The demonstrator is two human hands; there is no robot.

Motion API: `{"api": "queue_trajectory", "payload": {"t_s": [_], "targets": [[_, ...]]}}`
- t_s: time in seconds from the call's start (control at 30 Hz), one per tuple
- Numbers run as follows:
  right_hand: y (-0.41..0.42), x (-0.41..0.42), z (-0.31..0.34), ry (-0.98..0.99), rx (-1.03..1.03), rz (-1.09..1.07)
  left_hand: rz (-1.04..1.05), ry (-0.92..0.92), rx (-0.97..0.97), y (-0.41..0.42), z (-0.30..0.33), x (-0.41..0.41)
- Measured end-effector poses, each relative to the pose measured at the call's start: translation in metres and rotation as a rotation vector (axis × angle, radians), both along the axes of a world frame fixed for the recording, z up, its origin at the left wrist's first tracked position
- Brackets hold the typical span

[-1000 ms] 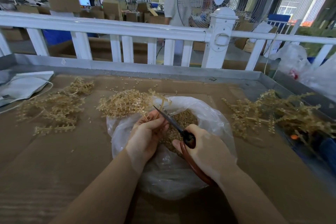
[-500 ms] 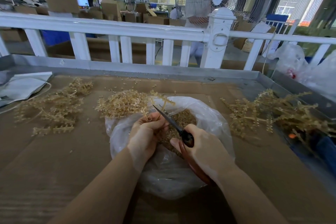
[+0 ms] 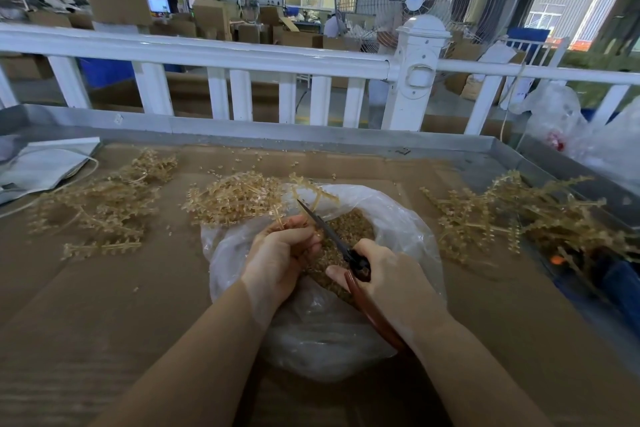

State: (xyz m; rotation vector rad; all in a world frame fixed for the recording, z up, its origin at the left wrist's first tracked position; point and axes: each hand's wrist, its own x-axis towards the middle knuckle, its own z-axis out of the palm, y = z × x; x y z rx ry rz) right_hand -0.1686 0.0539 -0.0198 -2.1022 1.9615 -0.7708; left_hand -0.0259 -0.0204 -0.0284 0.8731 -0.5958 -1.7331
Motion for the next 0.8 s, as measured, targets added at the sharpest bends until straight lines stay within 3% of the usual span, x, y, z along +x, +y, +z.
{"api": "queue_trajectory", "payload": {"t_s": [0.23, 0.8], "targets": [[-0.0002, 0.001, 0.0022, -0.049, 0.019, -0.004, -0.05, -0.099, -0.035, 0.0033, 0.0031, -0.0017], [-0.0016, 0.0029, 0.002, -0.013, 0.009, 0.006, -0.042, -0.067, -0.025, 0.0025, 0.0017, 0.0015]]}}
